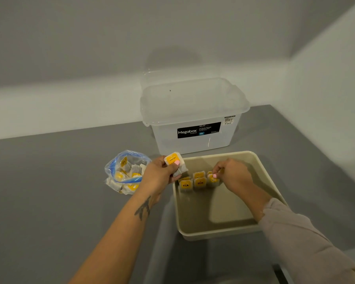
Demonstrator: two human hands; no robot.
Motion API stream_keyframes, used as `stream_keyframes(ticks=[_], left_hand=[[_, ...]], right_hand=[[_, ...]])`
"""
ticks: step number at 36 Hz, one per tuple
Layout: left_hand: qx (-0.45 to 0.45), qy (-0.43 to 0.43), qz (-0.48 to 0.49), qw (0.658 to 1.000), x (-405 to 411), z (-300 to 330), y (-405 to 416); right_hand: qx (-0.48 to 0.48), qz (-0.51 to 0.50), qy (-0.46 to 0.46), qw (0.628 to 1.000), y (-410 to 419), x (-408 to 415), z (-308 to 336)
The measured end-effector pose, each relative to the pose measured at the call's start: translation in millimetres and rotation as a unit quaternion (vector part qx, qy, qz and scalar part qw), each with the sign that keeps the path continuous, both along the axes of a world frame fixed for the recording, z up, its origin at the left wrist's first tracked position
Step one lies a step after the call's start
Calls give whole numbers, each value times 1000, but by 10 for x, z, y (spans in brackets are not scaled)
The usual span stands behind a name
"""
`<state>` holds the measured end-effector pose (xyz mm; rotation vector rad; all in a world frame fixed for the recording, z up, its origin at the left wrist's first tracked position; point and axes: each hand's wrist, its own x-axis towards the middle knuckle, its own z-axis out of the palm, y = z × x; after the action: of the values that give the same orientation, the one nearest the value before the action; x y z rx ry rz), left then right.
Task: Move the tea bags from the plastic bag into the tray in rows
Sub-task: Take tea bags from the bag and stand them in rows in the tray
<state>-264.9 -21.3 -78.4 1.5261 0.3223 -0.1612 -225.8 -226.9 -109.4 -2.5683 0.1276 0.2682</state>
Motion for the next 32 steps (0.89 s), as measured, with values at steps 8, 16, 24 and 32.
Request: stream_keyframes(ticks=[8,16,24,32], left_hand=[[2,0,-17,1000,14,2,-41],[38,-7,-35,999,16,57,-127],[178,-70,-93,977,73,146,-380],[242,-107,-128,956,162,155,-660]], right_hand=[[-11,14,10,1000,26,-7,-2],[21,5,-2,1000,-6,-31,88],[141,102,-103,979,25,-43,658],[66,137,-82,985,-119,-13,843]])
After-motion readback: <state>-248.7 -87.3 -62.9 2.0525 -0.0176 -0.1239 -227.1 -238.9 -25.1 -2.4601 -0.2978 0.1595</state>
